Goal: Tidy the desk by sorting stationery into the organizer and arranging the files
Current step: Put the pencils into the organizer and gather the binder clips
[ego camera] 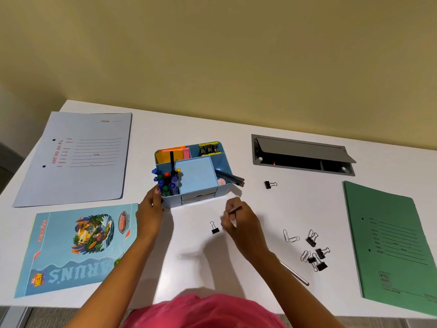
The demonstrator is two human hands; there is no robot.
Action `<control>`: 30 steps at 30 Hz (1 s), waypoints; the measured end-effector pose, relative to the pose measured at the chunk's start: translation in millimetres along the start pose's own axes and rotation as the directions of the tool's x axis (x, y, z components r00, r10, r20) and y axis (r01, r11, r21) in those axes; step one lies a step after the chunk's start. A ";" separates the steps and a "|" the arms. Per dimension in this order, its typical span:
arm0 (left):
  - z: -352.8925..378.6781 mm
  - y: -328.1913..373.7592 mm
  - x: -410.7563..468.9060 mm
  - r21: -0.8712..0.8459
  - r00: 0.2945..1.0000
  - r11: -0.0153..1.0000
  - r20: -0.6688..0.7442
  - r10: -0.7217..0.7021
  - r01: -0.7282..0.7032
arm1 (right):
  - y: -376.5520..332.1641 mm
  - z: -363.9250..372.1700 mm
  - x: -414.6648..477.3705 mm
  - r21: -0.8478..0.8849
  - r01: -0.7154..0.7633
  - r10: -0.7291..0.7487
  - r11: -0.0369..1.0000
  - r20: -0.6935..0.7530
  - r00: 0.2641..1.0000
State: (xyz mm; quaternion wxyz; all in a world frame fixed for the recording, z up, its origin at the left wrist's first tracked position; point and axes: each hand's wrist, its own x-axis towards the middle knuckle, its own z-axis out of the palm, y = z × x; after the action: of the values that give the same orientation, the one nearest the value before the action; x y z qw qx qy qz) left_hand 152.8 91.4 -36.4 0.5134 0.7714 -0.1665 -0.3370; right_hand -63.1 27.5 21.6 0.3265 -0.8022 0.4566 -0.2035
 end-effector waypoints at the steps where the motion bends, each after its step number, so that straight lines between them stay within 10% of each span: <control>1: -0.1 -0.1 0.3 -0.001 1.000 1.000 -0.001 -0.004 0.004 | -10.4 -2.9 5.0 0.077 0.021 -0.017 0.997 -0.051 0.999; 7: -0.9 -1.6 -0.6 0.034 1.000 0.999 -0.016 0.012 -0.011 | -36.0 -14.1 47.5 0.020 0.162 -0.132 0.987 -0.483 0.866; 12: -1.1 -2.8 -0.3 0.038 1.000 0.999 -0.005 0.007 -0.007 | -24.9 -2.7 77.9 -0.196 -0.057 -0.037 0.979 -0.446 0.894; 30: -2.2 -11.0 7.2 0.084 1.000 0.996 0.007 0.021 -0.022 | -3.2 -10.1 70.0 -0.186 -0.135 0.026 0.973 -0.495 0.869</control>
State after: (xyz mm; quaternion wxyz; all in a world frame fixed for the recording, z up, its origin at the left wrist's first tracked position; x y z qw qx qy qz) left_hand 158.6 93.1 -48.3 0.4835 0.7896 -0.1903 -0.3264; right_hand -32.5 -35.4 33.0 0.1204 -0.7351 0.5768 -0.3354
